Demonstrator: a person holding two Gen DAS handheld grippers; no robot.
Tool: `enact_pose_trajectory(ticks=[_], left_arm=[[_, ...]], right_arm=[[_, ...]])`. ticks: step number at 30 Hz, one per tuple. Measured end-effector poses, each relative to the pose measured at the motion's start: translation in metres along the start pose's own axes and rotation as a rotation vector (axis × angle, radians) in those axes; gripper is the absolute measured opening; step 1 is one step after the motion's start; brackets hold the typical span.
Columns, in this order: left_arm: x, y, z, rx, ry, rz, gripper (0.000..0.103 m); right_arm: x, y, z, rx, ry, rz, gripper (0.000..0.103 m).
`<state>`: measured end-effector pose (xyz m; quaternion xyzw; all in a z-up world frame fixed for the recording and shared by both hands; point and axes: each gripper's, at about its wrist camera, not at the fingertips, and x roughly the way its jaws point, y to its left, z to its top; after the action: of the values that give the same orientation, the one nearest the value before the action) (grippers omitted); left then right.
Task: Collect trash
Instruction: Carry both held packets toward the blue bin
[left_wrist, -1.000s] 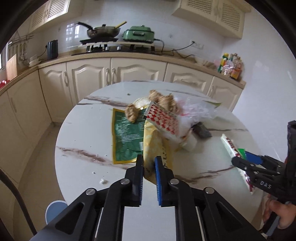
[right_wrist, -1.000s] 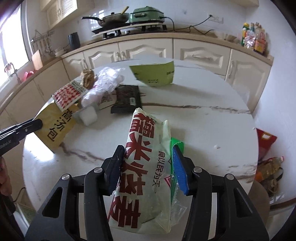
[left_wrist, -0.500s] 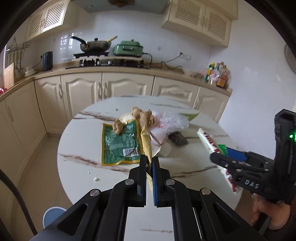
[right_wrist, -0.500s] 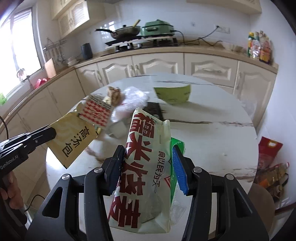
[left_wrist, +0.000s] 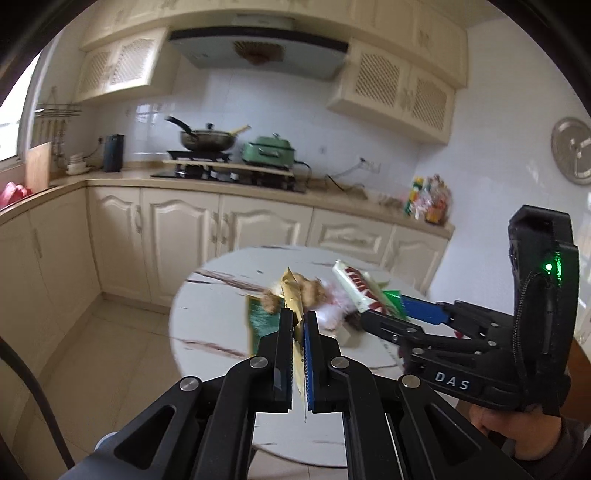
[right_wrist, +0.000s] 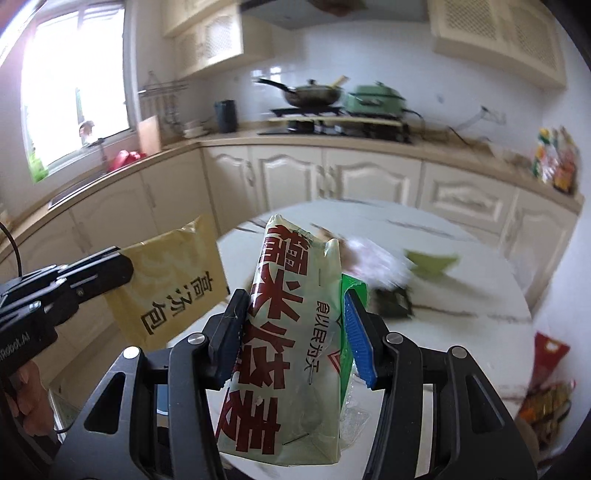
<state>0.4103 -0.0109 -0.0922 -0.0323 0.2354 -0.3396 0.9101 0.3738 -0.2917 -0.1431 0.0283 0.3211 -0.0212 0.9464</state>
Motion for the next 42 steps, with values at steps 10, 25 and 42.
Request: enact_pose_trajectory(ticks=[10,25,42], left_arm=[[-0.092,0.111,-0.031,-0.129,-0.061,0.208,0.001],[-0.065,0.295,-0.169,-0.489,0.289,0.449,0.001],[0.009,0.382,-0.197,-0.588,0.45,0.561,0.018]], right_arm=[[0.047,0.156,0.024,-0.204,0.032,0.202,0.049],[0.239,0.35,-0.08,-0.417,0.41,0.412,0.05],[0.365,0.357,-0.149,-0.365,0.622,0.432,0.064]])
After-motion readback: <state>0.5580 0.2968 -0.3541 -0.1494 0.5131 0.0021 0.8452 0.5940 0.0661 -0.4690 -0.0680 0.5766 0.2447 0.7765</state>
